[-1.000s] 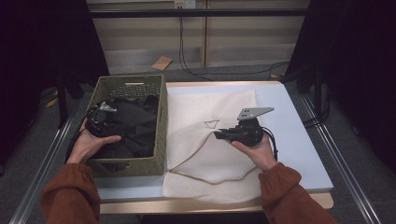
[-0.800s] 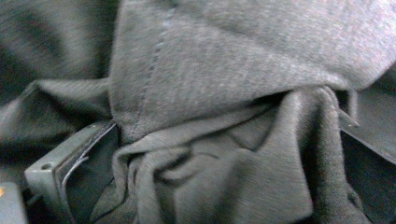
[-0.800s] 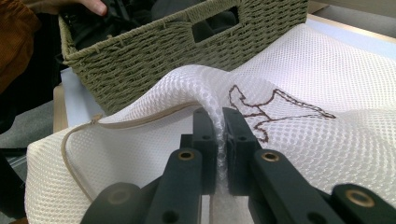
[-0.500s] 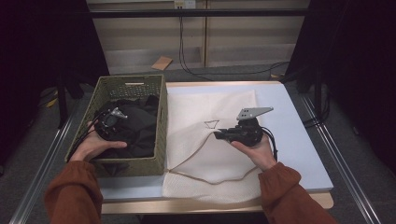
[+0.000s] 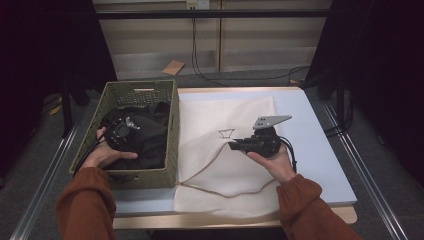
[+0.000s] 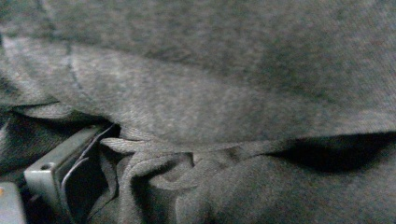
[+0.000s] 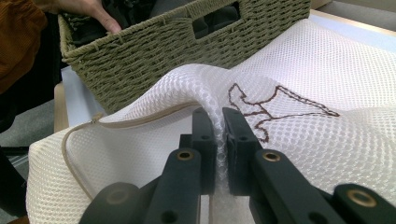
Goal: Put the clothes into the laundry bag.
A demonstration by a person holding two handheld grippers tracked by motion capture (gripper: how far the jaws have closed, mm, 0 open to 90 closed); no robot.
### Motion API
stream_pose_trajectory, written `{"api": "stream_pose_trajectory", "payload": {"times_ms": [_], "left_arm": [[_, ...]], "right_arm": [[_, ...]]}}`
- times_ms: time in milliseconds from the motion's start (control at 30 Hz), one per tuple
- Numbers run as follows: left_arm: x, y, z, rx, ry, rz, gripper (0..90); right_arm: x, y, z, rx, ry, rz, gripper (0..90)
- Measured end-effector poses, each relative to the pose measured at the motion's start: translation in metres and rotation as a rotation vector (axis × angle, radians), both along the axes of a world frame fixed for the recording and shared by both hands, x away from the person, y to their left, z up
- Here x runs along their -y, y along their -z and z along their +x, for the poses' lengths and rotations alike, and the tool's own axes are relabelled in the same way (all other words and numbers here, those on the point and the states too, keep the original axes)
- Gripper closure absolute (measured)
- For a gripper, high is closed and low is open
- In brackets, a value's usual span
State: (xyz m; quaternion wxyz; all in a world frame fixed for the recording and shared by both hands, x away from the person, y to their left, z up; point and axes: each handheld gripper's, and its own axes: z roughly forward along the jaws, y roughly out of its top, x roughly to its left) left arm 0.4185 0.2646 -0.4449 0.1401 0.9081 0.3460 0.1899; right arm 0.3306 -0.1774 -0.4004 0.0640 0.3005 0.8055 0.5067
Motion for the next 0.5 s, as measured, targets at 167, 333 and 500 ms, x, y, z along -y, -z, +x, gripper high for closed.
{"api": "stream_pose_trajectory", "payload": {"times_ms": [167, 333, 500], "left_arm": [[0.0038, 0.0005, -0.0004, -0.03, 0.009, 0.028, 0.2], [0.0071, -0.0025, 0.0037, -0.029, -0.01, 0.118, 11.4], [0.0083, -0.0083, 0.0067, -0.046, -0.039, 0.14, 24.1]], "right_arm": [[0.0001, 0.0006, 0.0007, -0.004, 0.003, 0.001, 84.1], [0.0, 0.0, -0.0004, -0.002, 0.003, 0.001, 83.8], [0.0003, 0.0005, 0.0, -0.004, 0.002, 0.002, 83.8]]}}
